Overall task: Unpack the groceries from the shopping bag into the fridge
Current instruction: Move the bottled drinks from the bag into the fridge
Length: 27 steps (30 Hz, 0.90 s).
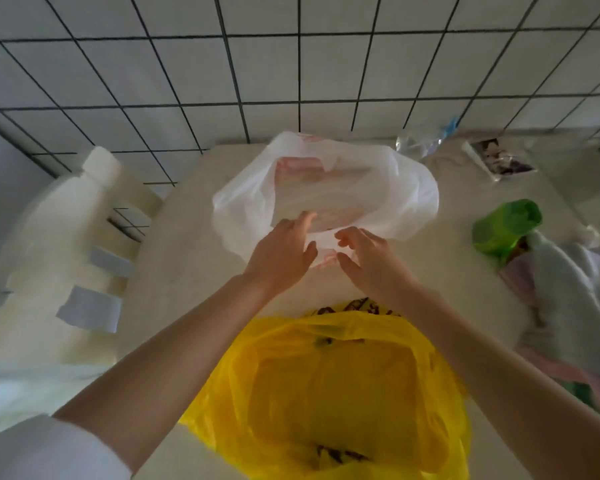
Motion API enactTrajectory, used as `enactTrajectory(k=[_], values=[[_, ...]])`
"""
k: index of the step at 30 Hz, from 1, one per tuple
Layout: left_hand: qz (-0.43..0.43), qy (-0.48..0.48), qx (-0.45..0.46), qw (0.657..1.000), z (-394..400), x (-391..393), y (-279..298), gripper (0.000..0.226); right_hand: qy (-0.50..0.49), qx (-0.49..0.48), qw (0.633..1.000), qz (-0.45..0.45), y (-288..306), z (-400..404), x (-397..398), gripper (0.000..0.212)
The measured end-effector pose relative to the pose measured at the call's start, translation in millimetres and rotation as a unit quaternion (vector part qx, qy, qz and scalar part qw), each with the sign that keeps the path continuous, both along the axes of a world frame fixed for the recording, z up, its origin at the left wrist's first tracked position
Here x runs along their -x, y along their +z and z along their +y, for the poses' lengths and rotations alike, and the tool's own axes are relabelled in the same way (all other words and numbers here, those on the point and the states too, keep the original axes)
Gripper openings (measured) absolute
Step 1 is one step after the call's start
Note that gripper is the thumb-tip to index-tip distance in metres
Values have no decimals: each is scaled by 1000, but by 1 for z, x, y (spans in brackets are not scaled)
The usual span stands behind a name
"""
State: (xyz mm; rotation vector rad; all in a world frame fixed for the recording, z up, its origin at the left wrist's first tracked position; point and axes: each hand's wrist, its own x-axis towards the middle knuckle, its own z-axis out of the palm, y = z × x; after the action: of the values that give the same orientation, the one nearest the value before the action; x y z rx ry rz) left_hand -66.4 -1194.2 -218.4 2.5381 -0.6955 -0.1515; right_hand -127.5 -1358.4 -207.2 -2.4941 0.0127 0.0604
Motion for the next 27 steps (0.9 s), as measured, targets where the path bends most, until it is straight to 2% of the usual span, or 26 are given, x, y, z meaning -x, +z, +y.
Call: enactTrajectory(k=[4, 10, 14, 19, 24, 27], values=[[20, 4, -45, 999, -24, -50, -25, 45, 16, 17, 1000, -1, -17, -25, -53, 33], [132, 59, -173, 974, -27, -109, -58, 55, 28, 28, 996, 74, -49, -44, -108, 38], [114, 112, -280, 947, -5, -124, -74, 56, 74, 76, 985, 138, -66, -48, -127, 48], [60, 156, -287, 943, 16, -134, -86, 48, 163, 205, 951, 163, -70, -47, -129, 57], [45, 194, -307, 930, 14, -142, -89, 65, 147, 213, 941, 217, -78, -61, -121, 75], [54, 235, -307, 920, 15, -155, -88, 80, 130, 228, 939, 221, -80, -65, -123, 69]])
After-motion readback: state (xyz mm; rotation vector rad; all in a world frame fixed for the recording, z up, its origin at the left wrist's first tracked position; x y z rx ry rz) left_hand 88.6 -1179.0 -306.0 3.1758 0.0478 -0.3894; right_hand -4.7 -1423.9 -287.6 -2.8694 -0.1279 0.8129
